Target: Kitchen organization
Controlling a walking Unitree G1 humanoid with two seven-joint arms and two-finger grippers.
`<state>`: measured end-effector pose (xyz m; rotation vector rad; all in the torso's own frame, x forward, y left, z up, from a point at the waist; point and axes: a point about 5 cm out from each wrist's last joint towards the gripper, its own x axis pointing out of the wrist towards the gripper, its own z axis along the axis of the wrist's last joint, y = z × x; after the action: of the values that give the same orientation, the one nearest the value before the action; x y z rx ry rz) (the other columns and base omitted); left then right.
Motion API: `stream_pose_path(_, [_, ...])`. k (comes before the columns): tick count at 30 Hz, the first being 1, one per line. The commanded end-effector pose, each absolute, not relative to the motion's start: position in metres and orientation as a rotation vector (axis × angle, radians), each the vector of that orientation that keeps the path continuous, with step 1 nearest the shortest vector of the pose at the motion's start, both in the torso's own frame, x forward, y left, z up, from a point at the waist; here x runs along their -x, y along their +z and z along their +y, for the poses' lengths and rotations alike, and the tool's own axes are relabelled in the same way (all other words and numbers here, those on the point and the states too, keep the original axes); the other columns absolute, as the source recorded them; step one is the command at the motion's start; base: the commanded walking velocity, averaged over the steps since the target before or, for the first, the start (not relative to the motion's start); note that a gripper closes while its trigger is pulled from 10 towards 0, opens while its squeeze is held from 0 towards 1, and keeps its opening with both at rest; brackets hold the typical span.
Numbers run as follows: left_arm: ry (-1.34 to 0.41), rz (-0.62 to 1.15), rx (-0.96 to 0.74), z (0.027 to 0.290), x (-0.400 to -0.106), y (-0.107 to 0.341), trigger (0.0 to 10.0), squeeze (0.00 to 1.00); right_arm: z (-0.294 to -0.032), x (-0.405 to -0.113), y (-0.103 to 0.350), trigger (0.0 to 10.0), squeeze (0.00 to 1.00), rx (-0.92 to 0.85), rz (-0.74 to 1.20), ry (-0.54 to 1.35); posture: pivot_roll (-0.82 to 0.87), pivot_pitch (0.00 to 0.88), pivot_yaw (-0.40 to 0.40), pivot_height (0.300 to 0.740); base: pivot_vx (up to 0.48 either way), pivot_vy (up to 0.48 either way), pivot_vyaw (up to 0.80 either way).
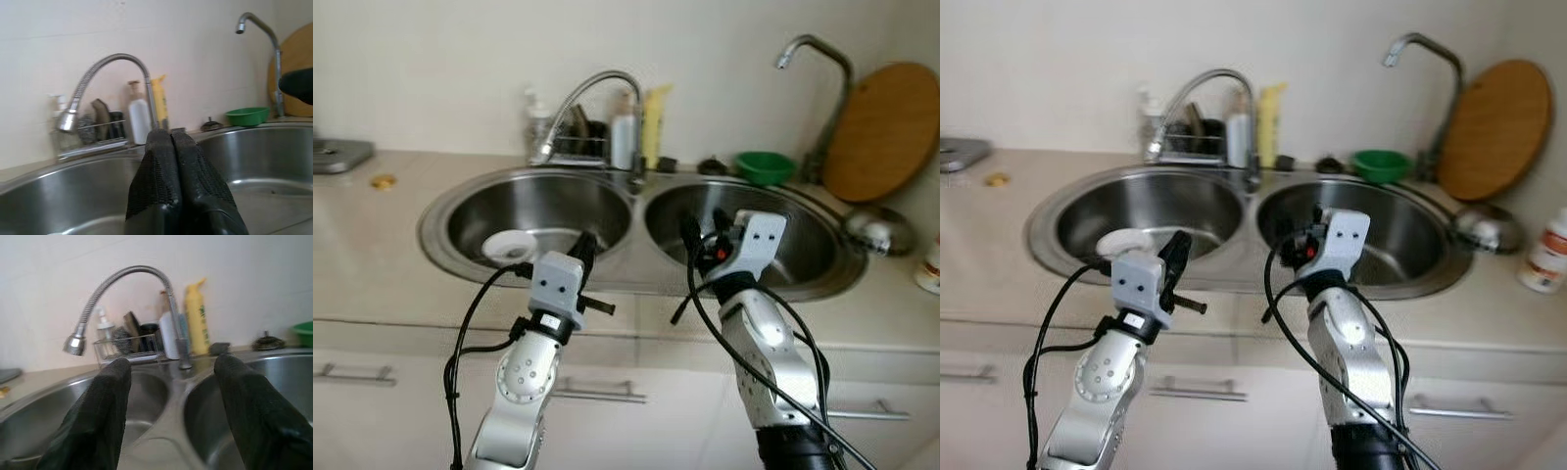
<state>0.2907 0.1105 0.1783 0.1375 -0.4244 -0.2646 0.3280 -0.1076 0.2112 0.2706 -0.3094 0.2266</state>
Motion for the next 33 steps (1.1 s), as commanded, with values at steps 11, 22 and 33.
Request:
stream_pose_path(11, [-0.272, -0.431, -0.162, 0.114, -0.291, 0.181, 10.0, 0.00, -0.092, -0.311, 0.211, 10.0, 0.00, -0.087, -0.351, 0.274, 0.06, 0.000, -0.033, 0.740, 0.000, 0.480, 0.00])
stream_pose_path(22, [-0.282, -0.420, -0.171, 0.114, -0.289, 0.177, 10.0, 0.00, -0.095, -0.304, 0.199, 10.0, 0.00, -0.019, -0.340, 0.258, 0.05, 0.000, -0.032, 0.740, 0.000, 0.480, 0.00])
stream_pose_path(33, [-0.309, -0.434, -0.235, 0.110, -0.285, 0.173, 10.0, 0.00, -0.118, -0.296, 0.190, 10.0, 0.00, 0.019, -0.349, 0.146, 0.04, 0.000, -0.025, 0.740, 0.000, 0.087, -0.51])
